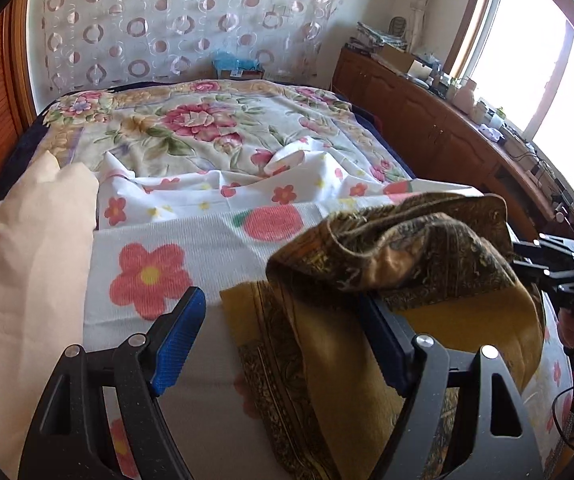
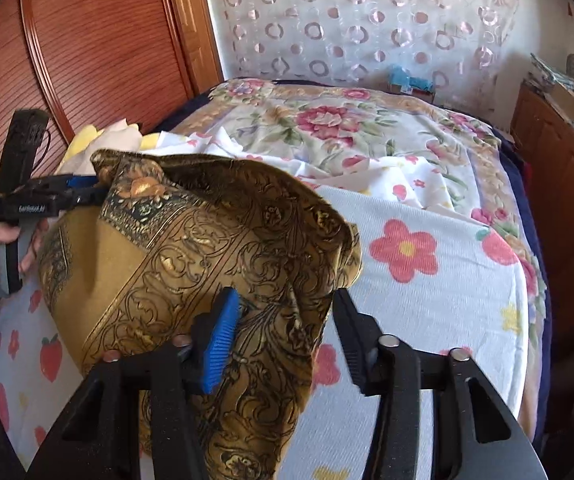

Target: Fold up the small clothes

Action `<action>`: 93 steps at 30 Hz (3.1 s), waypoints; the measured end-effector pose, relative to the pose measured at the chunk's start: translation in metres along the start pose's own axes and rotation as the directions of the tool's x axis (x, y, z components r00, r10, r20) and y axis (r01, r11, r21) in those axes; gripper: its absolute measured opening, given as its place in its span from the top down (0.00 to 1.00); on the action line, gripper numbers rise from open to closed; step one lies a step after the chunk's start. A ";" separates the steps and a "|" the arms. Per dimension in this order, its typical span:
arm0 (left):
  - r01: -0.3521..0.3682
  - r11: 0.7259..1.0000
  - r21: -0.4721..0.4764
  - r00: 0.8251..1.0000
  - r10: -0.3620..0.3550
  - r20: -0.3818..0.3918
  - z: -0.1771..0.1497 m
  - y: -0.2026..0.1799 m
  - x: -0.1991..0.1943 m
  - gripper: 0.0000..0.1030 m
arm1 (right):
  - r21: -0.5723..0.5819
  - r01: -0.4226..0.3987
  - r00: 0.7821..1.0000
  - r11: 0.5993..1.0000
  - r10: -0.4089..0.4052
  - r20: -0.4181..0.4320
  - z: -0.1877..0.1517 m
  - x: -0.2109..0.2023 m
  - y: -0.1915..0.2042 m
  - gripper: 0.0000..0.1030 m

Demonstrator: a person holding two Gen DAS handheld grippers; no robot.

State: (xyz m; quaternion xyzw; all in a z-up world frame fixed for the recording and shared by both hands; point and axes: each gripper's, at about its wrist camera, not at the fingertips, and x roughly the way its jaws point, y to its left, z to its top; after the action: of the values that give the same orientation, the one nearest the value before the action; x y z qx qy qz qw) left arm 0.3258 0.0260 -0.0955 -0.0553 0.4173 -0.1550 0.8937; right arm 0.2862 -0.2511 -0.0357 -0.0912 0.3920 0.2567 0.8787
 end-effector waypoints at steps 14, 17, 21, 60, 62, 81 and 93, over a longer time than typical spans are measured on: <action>-0.039 0.999 -0.010 0.999 0.039 0.000 0.005 0.012 0.003 0.24 | 0.037 0.138 0.983 0.990 -0.142 0.118 0.008 -0.017 -0.006 0.99; -0.023 1.000 -0.011 1.000 0.023 -0.021 -0.002 0.012 0.002 0.24 | 0.058 0.126 0.984 0.990 -0.132 0.117 0.011 -0.022 -0.008 0.88; 0.018 1.000 -0.020 0.999 -0.019 -0.049 -0.010 0.011 0.000 0.24 | 0.059 0.103 0.991 0.993 -0.107 0.077 0.011 -0.011 -0.001 0.54; -0.063 0.953 -0.297 0.869 0.199 0.454 -0.071 0.107 -0.199 0.93 | -0.406 -0.093 0.935 0.909 0.220 0.278 0.213 0.006 0.147 0.91; -0.076 0.940 -0.332 0.879 0.220 0.422 -0.083 0.118 -0.188 0.93 | -0.447 -0.092 0.942 0.890 0.223 0.250 0.234 0.031 0.156 0.91; -0.154 0.888 -0.433 0.919 0.289 0.266 -0.139 0.154 -0.161 0.93 | -0.474 -0.097 0.984 0.875 0.154 0.085 0.328 0.173 0.260 0.68; -0.197 0.899 -0.391 0.875 0.341 0.343 -0.138 0.147 -0.192 0.29 | -0.465 -0.288 0.941 0.837 0.338 0.027 0.236 0.158 0.269 0.67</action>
State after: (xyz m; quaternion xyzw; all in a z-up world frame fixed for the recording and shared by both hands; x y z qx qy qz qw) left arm 0.1386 0.2314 -0.0781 -0.1817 0.2484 0.0628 0.9494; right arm 0.3857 0.1234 0.0185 -0.2147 0.2826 0.4859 0.7987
